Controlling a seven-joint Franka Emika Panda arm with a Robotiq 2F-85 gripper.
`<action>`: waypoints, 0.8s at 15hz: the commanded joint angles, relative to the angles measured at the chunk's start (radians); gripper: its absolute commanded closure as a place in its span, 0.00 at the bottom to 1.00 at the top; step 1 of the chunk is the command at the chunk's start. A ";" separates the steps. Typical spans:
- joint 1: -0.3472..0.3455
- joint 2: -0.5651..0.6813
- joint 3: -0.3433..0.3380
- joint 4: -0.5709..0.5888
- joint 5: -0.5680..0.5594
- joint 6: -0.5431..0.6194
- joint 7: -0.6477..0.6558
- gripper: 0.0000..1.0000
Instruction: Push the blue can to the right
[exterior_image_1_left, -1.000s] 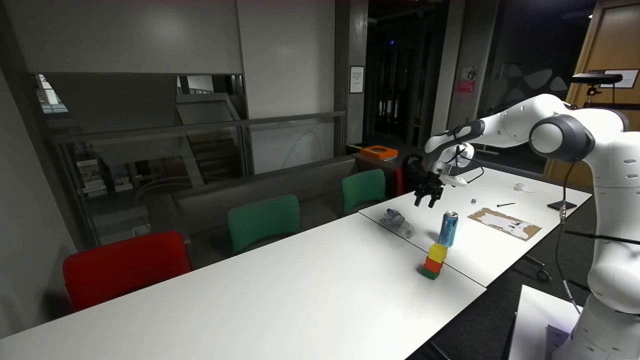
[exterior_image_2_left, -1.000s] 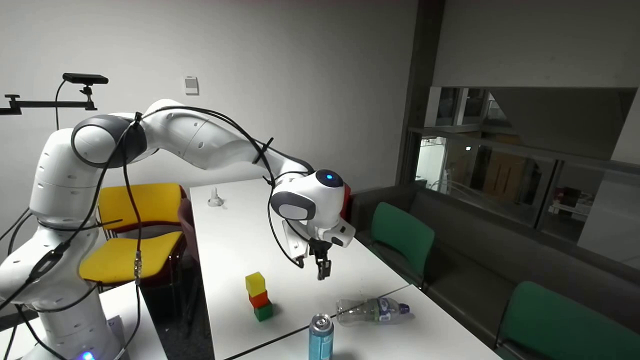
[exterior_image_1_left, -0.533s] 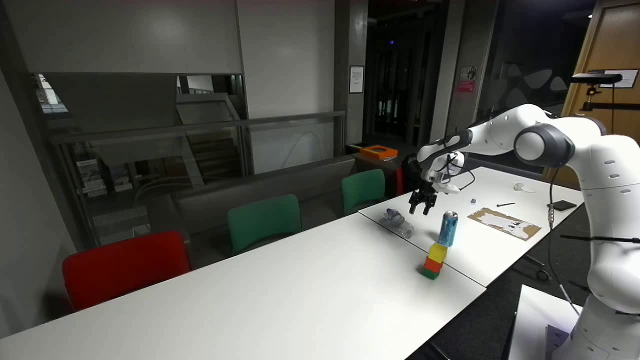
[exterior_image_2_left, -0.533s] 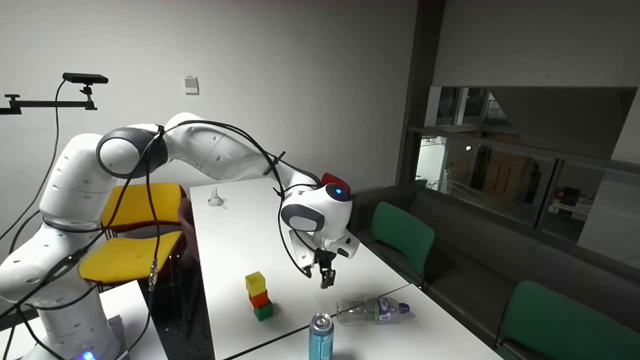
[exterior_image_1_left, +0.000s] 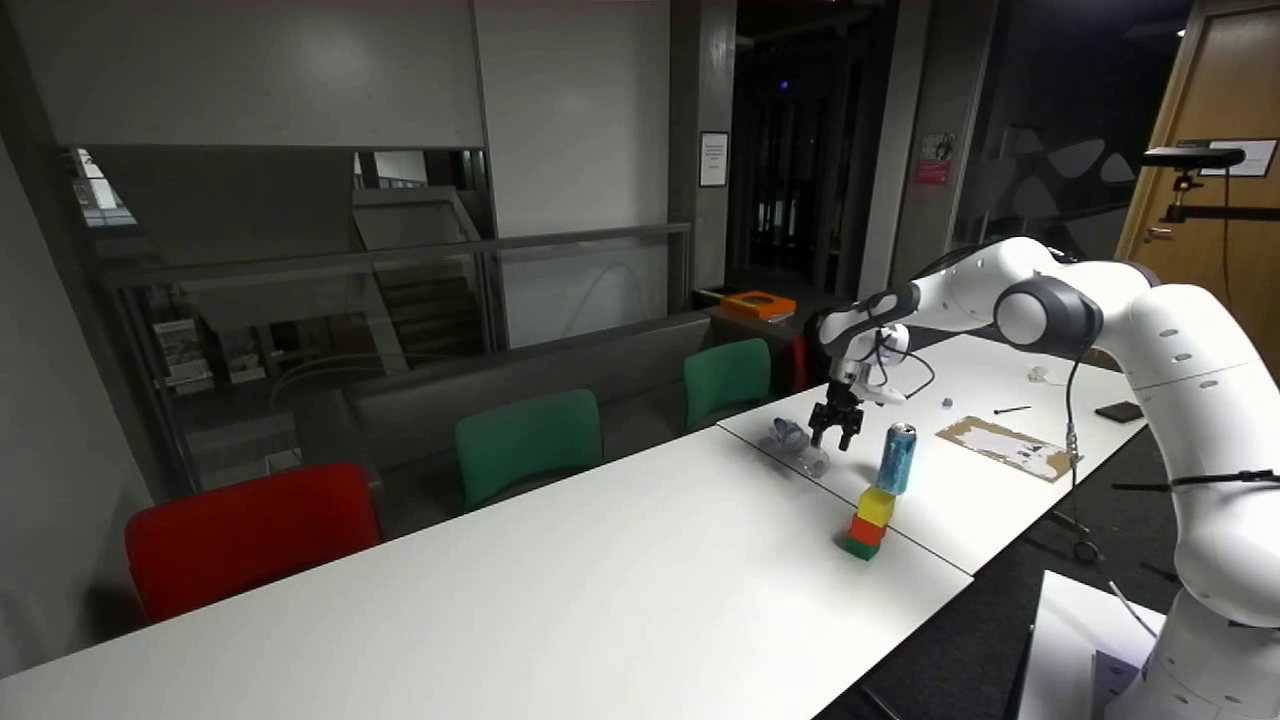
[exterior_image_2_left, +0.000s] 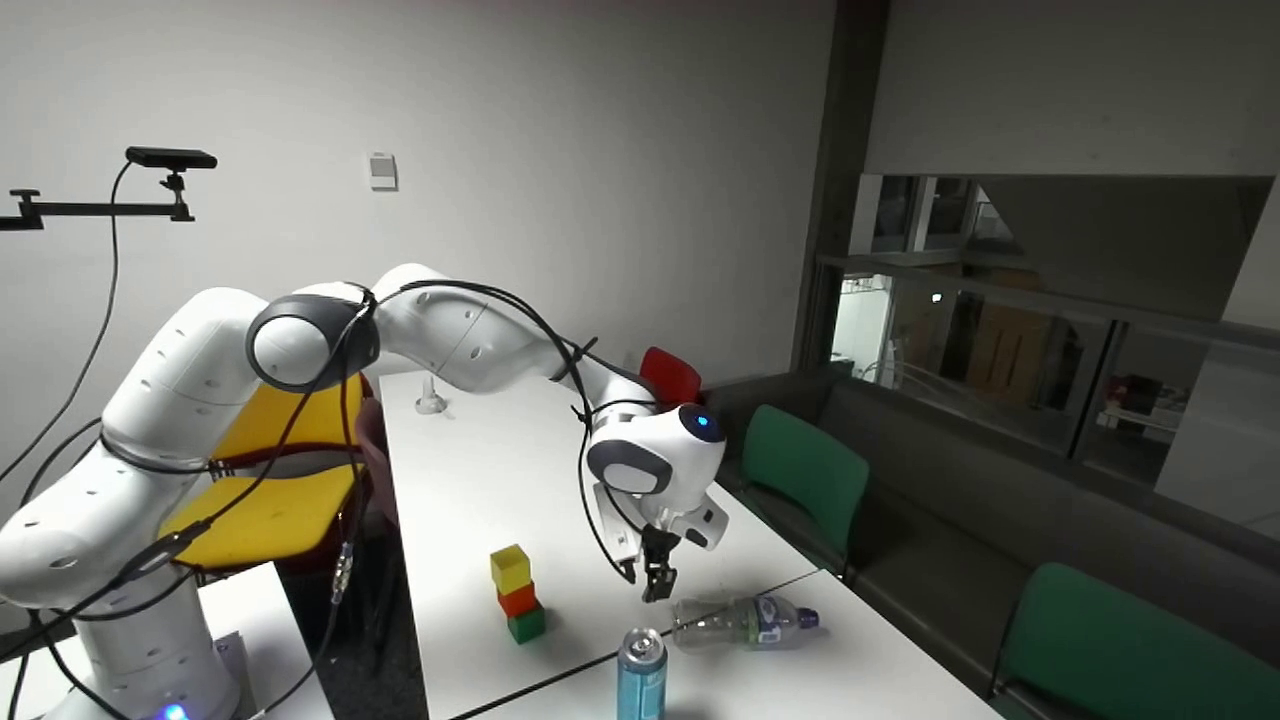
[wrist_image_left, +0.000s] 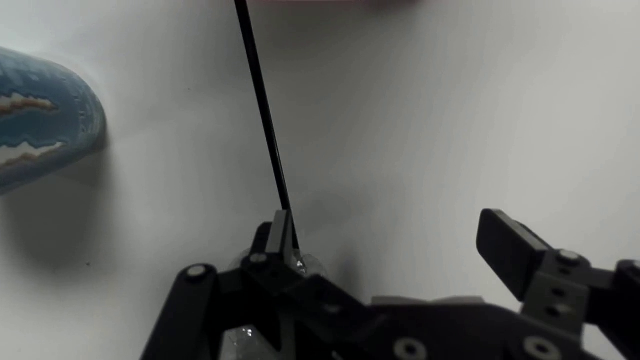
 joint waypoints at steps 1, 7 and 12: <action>-0.039 0.066 0.022 0.082 0.009 -0.063 0.034 0.00; -0.067 0.099 0.020 0.081 0.037 -0.051 0.109 0.00; -0.093 0.085 0.014 0.049 0.090 -0.028 0.170 0.00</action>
